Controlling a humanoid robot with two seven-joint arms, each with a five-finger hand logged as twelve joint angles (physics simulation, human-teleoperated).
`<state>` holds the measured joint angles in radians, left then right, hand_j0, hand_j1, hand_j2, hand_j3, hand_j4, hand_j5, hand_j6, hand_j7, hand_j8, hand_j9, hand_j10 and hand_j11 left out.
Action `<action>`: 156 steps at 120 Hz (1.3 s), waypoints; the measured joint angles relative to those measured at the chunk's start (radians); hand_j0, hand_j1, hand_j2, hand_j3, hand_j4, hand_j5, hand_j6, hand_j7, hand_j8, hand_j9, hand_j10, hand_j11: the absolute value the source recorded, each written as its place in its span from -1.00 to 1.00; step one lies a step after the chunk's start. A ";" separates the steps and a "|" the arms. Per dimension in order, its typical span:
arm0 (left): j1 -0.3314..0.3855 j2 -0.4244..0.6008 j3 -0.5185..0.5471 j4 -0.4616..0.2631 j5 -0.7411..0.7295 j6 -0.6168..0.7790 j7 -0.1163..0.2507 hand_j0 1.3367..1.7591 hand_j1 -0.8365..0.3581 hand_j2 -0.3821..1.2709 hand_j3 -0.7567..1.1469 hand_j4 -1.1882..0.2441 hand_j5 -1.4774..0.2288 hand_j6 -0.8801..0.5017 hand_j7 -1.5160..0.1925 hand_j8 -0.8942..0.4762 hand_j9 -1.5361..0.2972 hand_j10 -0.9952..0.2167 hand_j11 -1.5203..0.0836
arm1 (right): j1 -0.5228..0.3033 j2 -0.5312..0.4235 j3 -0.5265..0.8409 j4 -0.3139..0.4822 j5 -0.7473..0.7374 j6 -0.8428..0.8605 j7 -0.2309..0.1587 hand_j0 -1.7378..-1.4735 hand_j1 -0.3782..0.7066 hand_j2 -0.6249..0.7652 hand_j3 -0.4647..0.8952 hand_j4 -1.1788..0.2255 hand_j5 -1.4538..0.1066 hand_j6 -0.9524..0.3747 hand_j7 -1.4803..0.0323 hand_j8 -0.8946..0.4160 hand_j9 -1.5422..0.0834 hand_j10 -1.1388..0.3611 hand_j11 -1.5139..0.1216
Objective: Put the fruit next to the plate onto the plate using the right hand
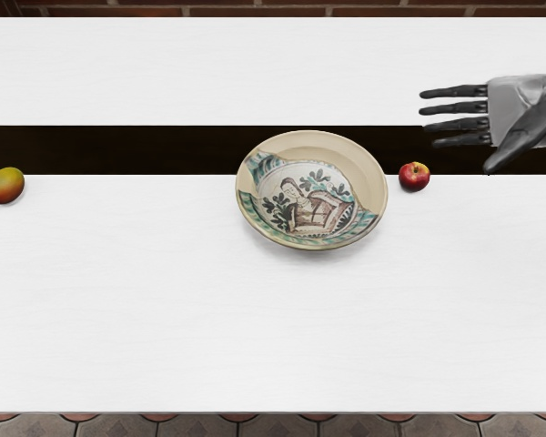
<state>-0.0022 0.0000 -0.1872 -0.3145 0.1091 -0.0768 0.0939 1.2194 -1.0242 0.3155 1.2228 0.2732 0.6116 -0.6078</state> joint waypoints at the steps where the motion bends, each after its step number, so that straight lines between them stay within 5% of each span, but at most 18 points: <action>1: 0.000 0.000 0.000 0.000 0.000 0.000 0.000 0.52 0.97 -0.54 -0.21 0.65 0.72 0.26 0.76 0.29 0.66 0.63 0.88 | 0.001 0.000 -0.001 0.000 -0.001 0.000 0.000 -0.40 -0.91 -0.11 -0.32 0.66 0.84 0.42 0.93 0.34 0.87 0.50 0.82; 30: 0.001 0.000 0.000 0.000 0.000 0.000 0.000 0.52 0.97 -0.54 -0.21 0.65 0.72 0.26 0.76 0.29 0.66 0.63 0.88 | 0.050 0.016 -0.024 0.023 -0.056 0.000 -0.003 -0.40 -0.91 -0.11 -0.32 0.66 0.83 0.41 0.93 0.34 0.87 0.50 0.82; 43: 0.001 0.000 0.000 0.000 0.000 0.000 0.000 0.52 0.97 -0.54 -0.21 0.65 0.72 0.26 0.76 0.29 0.66 0.63 0.88 | 0.279 0.057 -0.236 0.041 -0.186 -0.017 -0.003 -0.40 -0.91 -0.11 -0.32 0.66 0.83 0.41 0.93 0.34 0.87 0.50 0.82; 58: 0.001 0.000 0.000 0.000 0.000 0.000 0.000 0.52 0.97 -0.54 -0.21 0.65 0.72 0.26 0.76 0.29 0.66 0.63 0.88 | 0.558 0.273 -0.647 0.061 -0.256 -0.322 -0.003 -0.40 -0.90 -0.11 -0.32 0.65 0.83 0.40 0.92 0.33 0.86 0.49 0.82; 83: 0.000 0.000 0.000 0.000 0.000 0.000 0.000 0.52 0.97 -0.54 -0.21 0.65 0.72 0.26 0.76 0.29 0.66 0.63 0.88 | 0.721 0.527 -0.942 0.069 -0.280 -0.753 -0.003 -0.40 -0.89 -0.11 -0.32 0.64 0.82 0.39 0.91 0.32 0.85 0.48 0.81; 103: 0.001 0.000 0.000 0.000 0.000 0.000 0.000 0.52 0.97 -0.54 -0.20 0.65 0.72 0.26 0.76 0.29 0.66 0.63 0.88 | 0.677 0.620 -1.030 0.052 -0.295 -0.925 -0.003 -0.40 -0.70 -0.13 -0.32 0.52 0.67 0.26 0.76 0.19 0.72 0.37 0.67; 133: 0.001 0.000 0.000 0.000 0.000 0.000 0.000 0.52 0.97 -0.54 -0.20 0.65 0.72 0.26 0.76 0.29 0.66 0.63 0.88 | 0.422 0.661 -0.897 -0.099 -0.426 -0.959 -0.003 -0.40 -0.44 -0.17 -0.32 0.35 0.48 0.09 0.57 0.02 0.53 0.21 0.49; 156: 0.001 0.000 0.000 0.000 0.000 0.000 0.000 0.52 0.97 -0.54 -0.20 0.65 0.72 0.26 0.76 0.29 0.66 0.63 0.88 | 0.330 0.711 -0.837 -0.203 -0.479 -0.959 -0.003 -0.40 -0.38 -0.17 -0.32 0.31 0.44 0.04 0.52 -0.03 0.49 0.17 0.44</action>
<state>-0.0015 0.0000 -0.1872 -0.3145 0.1091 -0.0768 0.0937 1.5491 -0.3135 -0.5214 1.0197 -0.2060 -0.3471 -0.6109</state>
